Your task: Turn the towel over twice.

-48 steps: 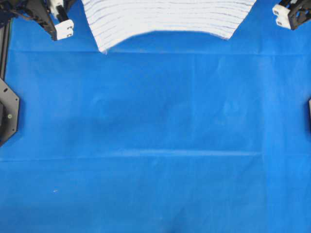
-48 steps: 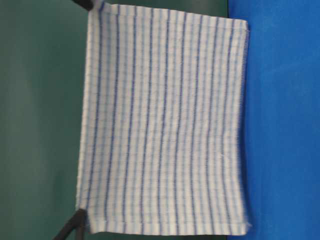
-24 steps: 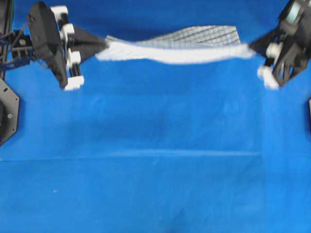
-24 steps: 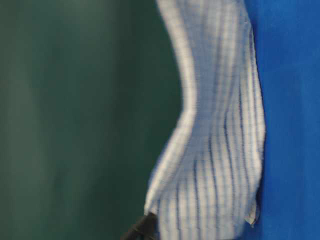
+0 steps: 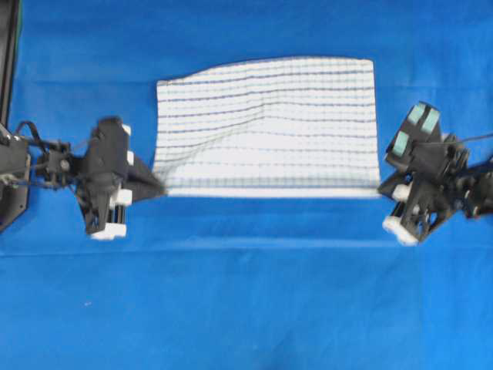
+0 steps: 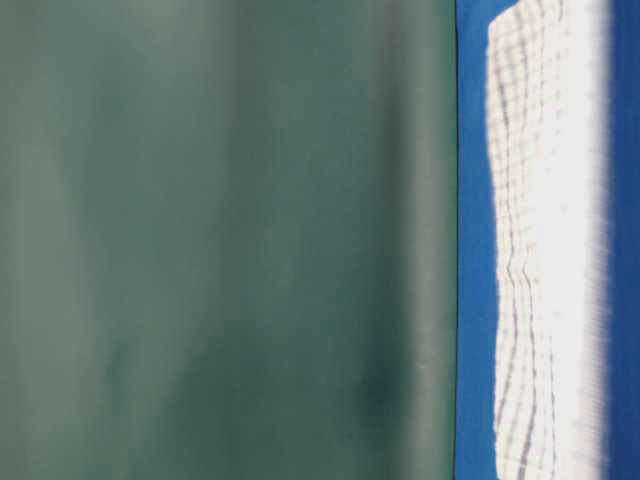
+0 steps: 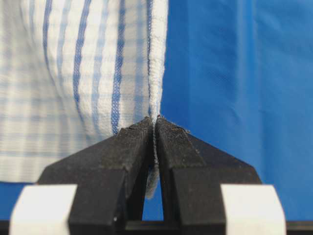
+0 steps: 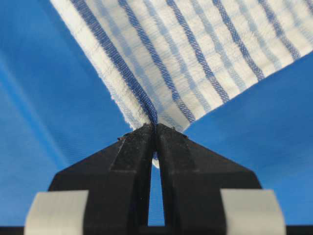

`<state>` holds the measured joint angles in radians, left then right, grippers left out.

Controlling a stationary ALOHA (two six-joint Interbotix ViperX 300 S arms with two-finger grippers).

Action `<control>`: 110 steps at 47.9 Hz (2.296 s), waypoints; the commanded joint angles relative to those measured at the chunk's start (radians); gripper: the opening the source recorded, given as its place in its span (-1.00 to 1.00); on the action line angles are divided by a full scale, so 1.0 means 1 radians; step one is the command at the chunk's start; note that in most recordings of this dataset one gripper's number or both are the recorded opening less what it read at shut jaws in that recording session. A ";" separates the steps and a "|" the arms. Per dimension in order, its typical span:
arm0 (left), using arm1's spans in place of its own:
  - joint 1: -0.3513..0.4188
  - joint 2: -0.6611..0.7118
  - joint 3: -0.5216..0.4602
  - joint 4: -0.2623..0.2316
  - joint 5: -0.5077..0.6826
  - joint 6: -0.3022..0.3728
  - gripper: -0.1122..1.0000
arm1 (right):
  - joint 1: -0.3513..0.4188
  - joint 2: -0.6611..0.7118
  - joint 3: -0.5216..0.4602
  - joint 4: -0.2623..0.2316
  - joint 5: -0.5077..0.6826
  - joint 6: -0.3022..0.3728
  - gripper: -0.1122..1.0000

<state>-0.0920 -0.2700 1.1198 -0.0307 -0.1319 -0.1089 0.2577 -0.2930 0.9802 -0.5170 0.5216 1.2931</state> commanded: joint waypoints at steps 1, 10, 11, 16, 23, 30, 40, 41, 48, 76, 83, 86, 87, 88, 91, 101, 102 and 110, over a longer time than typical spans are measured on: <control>-0.063 0.051 -0.015 -0.002 -0.005 -0.046 -0.75 | 0.058 0.044 -0.028 0.000 -0.006 0.041 -0.71; -0.169 0.149 -0.040 -0.002 -0.005 -0.104 -0.75 | 0.153 0.135 -0.069 -0.002 -0.009 0.135 -0.71; -0.176 0.155 -0.043 -0.002 -0.003 -0.106 -0.75 | 0.160 0.141 -0.072 -0.003 -0.009 0.141 -0.71; -0.202 0.181 -0.057 -0.002 -0.002 -0.107 -0.75 | 0.187 0.167 -0.089 -0.005 -0.011 0.163 -0.71; -0.204 0.187 -0.051 -0.002 0.000 -0.103 -0.75 | 0.199 0.184 -0.106 -0.005 -0.011 0.167 -0.71; -0.202 0.186 -0.048 -0.002 0.009 -0.100 -0.75 | 0.199 0.184 -0.107 -0.015 -0.011 0.169 -0.71; -0.190 0.186 -0.051 -0.002 0.017 -0.100 -0.74 | 0.199 0.184 -0.109 -0.020 -0.023 0.170 -0.71; -0.190 0.186 -0.051 -0.002 0.017 -0.100 -0.74 | 0.199 0.184 -0.110 -0.020 -0.025 0.170 -0.71; -0.190 0.181 -0.057 -0.002 0.018 -0.106 -0.57 | 0.199 0.184 -0.118 -0.018 -0.017 0.170 -0.62; -0.141 -0.129 -0.117 0.003 0.215 -0.081 0.60 | 0.195 -0.066 -0.176 -0.370 0.172 0.153 0.32; -0.095 -0.241 -0.107 0.003 0.213 -0.046 0.60 | 0.184 -0.183 -0.146 -0.492 0.184 0.153 0.32; -0.072 -0.287 -0.106 0.003 0.213 -0.023 0.60 | 0.179 -0.239 -0.127 -0.538 0.184 0.153 0.32; -0.063 -0.308 -0.104 0.003 0.210 -0.006 0.60 | 0.176 -0.258 -0.120 -0.554 0.184 0.153 0.32; -0.055 -0.324 -0.104 0.005 0.210 0.006 0.60 | 0.173 -0.276 -0.112 -0.566 0.184 0.153 0.32; -0.034 -0.368 -0.100 0.003 0.199 0.038 0.60 | 0.166 -0.344 -0.091 -0.612 0.186 0.152 0.32; 0.055 -0.517 -0.067 0.003 0.140 0.147 0.60 | 0.163 -0.522 -0.052 -0.735 0.199 0.137 0.32; 0.064 -0.532 -0.063 0.003 0.137 0.158 0.60 | 0.163 -0.535 -0.048 -0.742 0.202 0.132 0.32; 0.133 -0.632 -0.032 0.003 0.115 0.213 0.60 | 0.156 -0.621 0.002 -0.792 0.230 0.123 0.32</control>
<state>0.0153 -0.8774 1.0891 -0.0291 0.0000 0.0966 0.4203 -0.8912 0.9787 -1.2870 0.7470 1.4174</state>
